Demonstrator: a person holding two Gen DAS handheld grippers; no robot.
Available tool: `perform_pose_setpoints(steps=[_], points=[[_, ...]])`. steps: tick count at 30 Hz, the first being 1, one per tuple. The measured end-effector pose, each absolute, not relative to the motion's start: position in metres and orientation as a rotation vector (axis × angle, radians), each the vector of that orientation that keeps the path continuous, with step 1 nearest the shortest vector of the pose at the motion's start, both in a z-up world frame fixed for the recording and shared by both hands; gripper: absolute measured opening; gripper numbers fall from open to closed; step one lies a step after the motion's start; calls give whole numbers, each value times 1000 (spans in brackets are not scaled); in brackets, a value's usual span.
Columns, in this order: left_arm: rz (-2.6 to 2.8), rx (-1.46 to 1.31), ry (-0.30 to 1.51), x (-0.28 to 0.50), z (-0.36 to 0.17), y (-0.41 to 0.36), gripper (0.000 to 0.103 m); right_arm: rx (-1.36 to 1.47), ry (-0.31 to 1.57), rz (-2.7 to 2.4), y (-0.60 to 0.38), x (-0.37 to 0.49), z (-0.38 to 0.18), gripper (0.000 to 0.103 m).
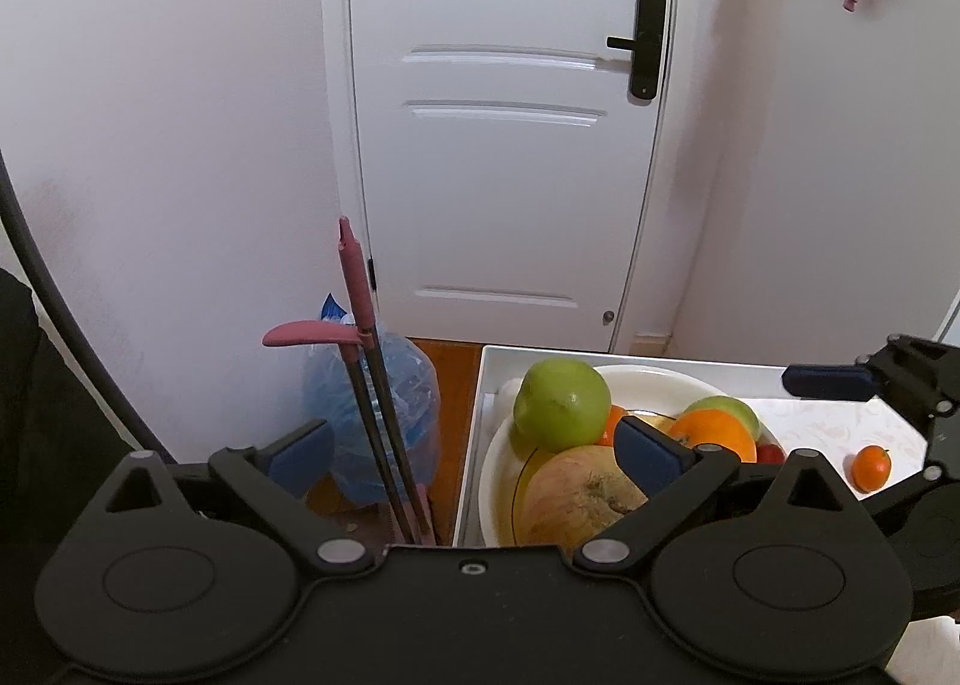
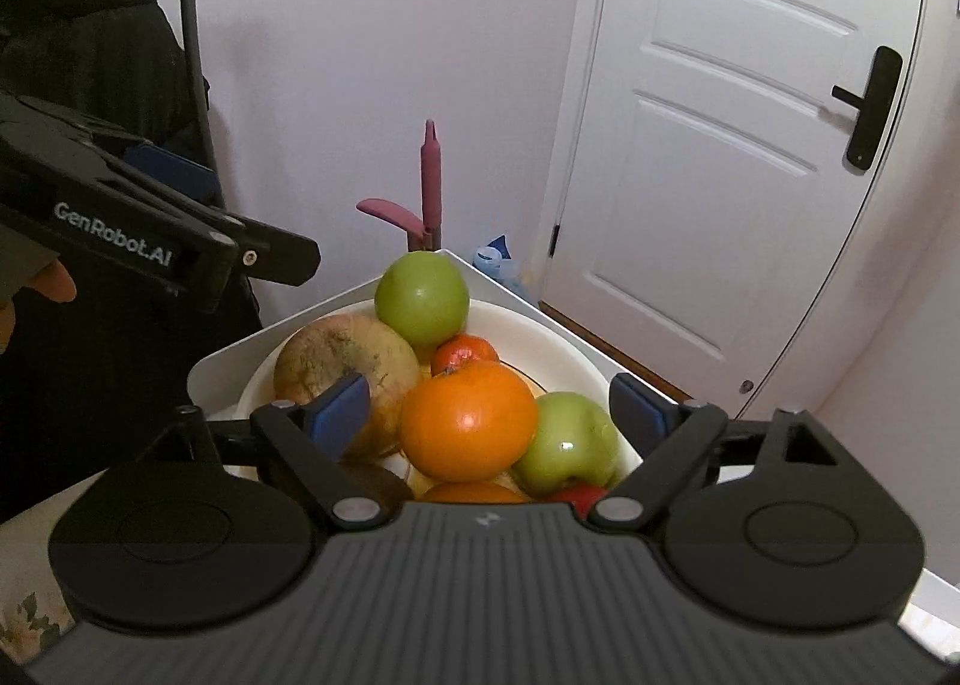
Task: Organize fruits
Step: 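Open the left tool releasing the apple while the right tool releases the orange into the bowl, then move both tools back over the tangerine and red tomato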
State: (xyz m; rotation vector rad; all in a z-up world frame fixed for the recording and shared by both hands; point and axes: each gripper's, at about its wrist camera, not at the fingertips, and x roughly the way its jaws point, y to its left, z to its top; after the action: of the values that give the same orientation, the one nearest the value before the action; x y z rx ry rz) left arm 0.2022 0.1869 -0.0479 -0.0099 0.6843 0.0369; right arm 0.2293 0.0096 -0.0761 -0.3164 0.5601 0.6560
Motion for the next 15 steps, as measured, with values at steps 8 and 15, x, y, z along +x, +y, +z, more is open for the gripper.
perform_pose_setpoints(steps=[8, 15], points=[[27, -10, 674, 197, -42, 183, 101, -287, 568, 604, -2, 217, -65, 102], [13, -5, 649, 183, -29, 172, 101, -235, 558, 557, -28, 200, -43, 102]])
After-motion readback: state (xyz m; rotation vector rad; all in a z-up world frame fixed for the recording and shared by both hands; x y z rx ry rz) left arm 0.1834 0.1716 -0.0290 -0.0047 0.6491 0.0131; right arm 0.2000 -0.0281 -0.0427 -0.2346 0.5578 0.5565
